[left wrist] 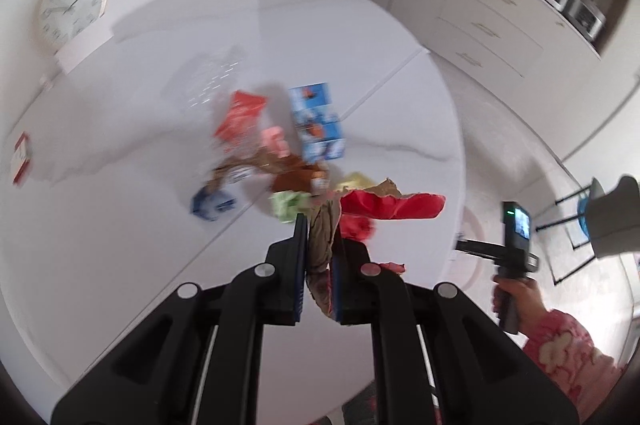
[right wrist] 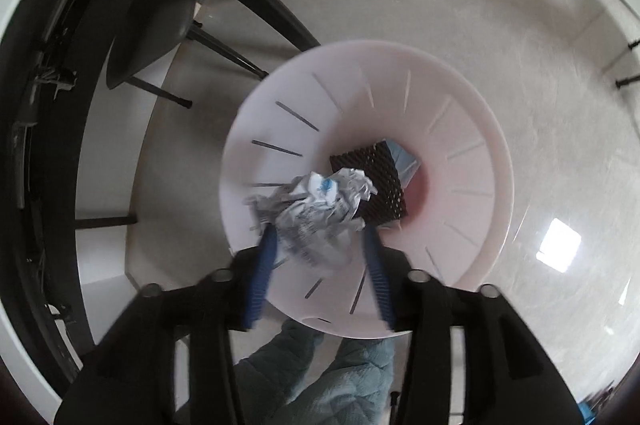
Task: Collect trash
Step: 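Drop the white paper into the wastebasket with the right tool while the left tool drops the brown paper, then grasp the red crumpled paper with the right tool while the left tool grasps the clear wrapper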
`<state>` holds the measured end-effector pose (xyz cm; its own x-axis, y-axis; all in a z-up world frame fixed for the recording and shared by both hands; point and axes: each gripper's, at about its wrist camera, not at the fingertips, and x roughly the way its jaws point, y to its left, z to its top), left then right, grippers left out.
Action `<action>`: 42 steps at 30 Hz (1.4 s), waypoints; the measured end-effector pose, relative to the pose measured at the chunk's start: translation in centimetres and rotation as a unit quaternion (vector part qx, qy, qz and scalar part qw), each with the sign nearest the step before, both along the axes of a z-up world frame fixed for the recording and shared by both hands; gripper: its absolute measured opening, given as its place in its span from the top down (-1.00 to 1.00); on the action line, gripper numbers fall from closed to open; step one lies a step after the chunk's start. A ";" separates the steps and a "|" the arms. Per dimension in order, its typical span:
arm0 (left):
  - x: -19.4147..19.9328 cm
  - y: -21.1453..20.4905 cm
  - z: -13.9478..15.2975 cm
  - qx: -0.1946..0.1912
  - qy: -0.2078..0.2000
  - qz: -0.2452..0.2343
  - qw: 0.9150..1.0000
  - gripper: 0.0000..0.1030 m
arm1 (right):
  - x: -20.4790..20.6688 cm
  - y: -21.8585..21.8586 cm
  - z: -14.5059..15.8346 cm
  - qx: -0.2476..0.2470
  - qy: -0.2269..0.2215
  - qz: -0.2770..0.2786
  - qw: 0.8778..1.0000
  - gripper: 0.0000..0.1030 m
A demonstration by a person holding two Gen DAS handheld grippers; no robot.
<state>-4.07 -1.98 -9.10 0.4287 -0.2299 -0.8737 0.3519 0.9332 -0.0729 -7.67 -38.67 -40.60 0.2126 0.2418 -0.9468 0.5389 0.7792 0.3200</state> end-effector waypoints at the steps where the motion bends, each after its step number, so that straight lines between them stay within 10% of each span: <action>1: -0.4 -0.8 0.3 -0.002 -0.001 -0.009 1.000 0.80 | -0.2 -0.2 0.3 -0.001 -0.004 -0.001 1.000 -0.07; 9: -3.0 -12.5 -0.1 -0.027 0.008 -0.125 0.992 0.80 | -4.9 -1.9 10.4 -0.083 -0.074 0.018 0.994 -0.57; 16: -3.1 -23.2 -8.1 -0.002 0.067 -0.184 0.981 0.80 | -10.5 -4.6 18.4 -0.136 -0.125 -0.013 0.983 -0.90; 27: -1.9 -30.1 -21.9 0.075 0.150 -0.180 0.969 0.80 | -14.0 -8.4 17.8 -0.123 -0.114 -0.055 0.984 -0.90; 29: -1.8 -29.6 -20.8 0.060 0.149 -0.175 0.971 0.76 | -13.9 -8.3 17.7 -0.121 -0.115 -0.055 0.984 -0.90; 33: -1.6 -26.8 -14.9 0.026 0.097 -0.155 0.983 -0.26 | -13.0 -7.4 19.5 -0.126 -0.130 -0.041 0.983 -0.90; 42: -3.2 -15.2 1.1 -0.013 -0.048 -0.113 0.992 -0.85 | -8.9 -0.9 28.4 -0.150 -0.228 0.042 0.961 -0.91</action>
